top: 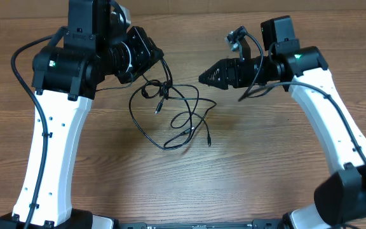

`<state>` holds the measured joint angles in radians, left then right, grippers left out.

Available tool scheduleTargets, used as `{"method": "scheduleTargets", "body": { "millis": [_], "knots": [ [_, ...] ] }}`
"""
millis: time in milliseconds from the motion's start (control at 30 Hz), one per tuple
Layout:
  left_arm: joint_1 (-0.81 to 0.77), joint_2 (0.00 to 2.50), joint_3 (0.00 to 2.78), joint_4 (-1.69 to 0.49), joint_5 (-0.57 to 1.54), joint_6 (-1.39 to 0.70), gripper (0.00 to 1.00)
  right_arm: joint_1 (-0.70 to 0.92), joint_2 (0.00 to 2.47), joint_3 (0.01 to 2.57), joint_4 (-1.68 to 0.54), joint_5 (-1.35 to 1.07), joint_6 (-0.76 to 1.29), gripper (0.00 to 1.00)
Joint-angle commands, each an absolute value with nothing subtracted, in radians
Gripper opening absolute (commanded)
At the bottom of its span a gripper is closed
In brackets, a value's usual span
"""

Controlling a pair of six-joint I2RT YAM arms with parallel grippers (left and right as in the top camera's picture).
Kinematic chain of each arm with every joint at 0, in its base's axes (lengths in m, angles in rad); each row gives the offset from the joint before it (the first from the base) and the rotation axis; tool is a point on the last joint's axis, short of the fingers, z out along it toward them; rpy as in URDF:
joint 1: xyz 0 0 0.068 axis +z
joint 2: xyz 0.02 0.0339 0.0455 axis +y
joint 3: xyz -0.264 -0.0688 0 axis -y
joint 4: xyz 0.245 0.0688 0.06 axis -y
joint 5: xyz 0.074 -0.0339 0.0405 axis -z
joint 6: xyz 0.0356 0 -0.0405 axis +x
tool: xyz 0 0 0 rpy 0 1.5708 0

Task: Untangle cables

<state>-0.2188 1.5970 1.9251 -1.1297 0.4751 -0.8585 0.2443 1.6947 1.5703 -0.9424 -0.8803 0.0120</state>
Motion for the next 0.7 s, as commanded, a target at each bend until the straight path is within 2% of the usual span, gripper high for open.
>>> {"method": "scheduleTargets", "body": {
  "millis": [0, 200, 500, 567, 667],
  "knots": [
    [-0.216, 1.588, 1.933, -1.124, 0.453, -0.905, 0.04, 0.313, 1.625, 1.569, -0.937, -0.946, -0.087, 0.75],
    [-0.216, 1.588, 1.933, -1.121, 0.453, -1.020, 0.04, 0.407, 1.623, 1.569, -0.894, -0.922, -0.114, 0.75],
    [-0.216, 1.588, 1.933, -1.085, 0.598, -1.032, 0.04, 0.483, 1.623, 1.569, -0.842, -0.705, -0.113, 0.74],
    [-0.216, 1.588, 1.933, -1.083, 0.623, -1.034, 0.04, 0.495, 1.623, 1.569, -0.820, -0.624, -0.109, 0.68],
    [-0.216, 1.588, 1.933, -1.089, 0.619, -1.028, 0.04, 0.496, 1.623, 1.569, -0.801, -0.542, -0.098, 0.66]
  ]
}}
